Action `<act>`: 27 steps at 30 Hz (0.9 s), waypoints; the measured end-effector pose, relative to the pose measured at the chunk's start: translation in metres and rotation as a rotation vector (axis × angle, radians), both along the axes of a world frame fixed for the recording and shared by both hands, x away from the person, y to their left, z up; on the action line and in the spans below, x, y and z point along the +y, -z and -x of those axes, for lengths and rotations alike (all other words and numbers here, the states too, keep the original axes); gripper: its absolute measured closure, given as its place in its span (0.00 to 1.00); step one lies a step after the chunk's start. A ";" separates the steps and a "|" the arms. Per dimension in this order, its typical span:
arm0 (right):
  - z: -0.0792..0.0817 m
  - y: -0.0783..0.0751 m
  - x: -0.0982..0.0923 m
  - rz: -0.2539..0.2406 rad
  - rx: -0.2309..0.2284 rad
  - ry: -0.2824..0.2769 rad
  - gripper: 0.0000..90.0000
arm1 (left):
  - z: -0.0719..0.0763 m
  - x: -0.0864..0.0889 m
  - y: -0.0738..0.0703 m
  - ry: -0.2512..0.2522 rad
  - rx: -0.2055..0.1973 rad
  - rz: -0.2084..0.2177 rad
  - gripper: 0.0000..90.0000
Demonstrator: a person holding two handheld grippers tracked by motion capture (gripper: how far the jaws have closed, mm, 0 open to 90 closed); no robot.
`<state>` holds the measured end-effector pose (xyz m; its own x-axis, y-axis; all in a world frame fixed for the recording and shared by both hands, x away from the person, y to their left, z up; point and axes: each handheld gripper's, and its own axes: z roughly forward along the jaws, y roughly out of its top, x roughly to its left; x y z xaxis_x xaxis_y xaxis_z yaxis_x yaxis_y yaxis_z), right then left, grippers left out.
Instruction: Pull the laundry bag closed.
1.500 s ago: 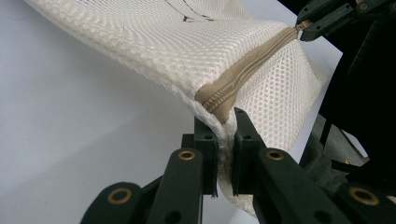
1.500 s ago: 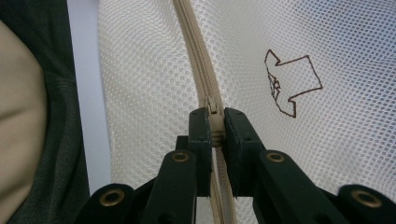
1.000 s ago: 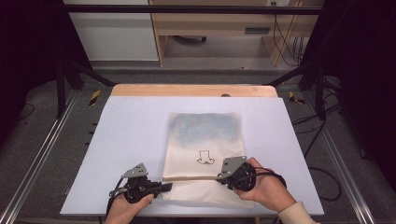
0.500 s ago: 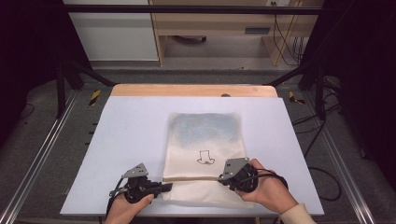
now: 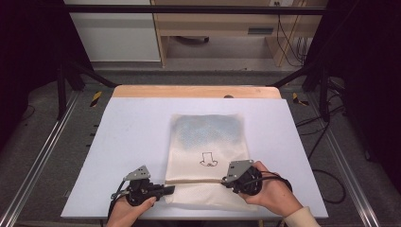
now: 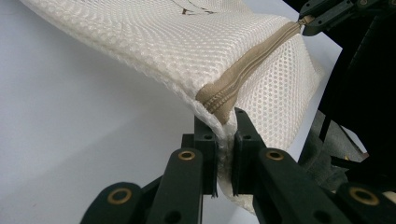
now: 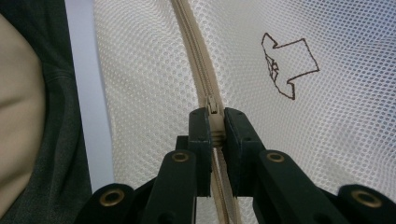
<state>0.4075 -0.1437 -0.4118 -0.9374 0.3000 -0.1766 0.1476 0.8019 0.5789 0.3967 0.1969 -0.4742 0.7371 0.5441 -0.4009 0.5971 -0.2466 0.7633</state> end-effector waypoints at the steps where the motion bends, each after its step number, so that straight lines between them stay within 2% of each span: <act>1: 0.000 0.000 0.000 0.000 -0.001 -0.002 0.91 | 0.000 0.000 0.000 -0.001 -0.001 -0.001 0.92; 27: 0.003 0.002 -0.030 0.018 0.008 0.057 0.91 | 0.001 -0.001 0.001 0.007 0.007 -0.001 0.92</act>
<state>0.4046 -0.1736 -0.4140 -0.9202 0.3503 -0.1750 0.1984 0.8024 0.5629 0.3961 0.1958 -0.4751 0.7384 0.5392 -0.4051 0.6005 -0.2521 0.7589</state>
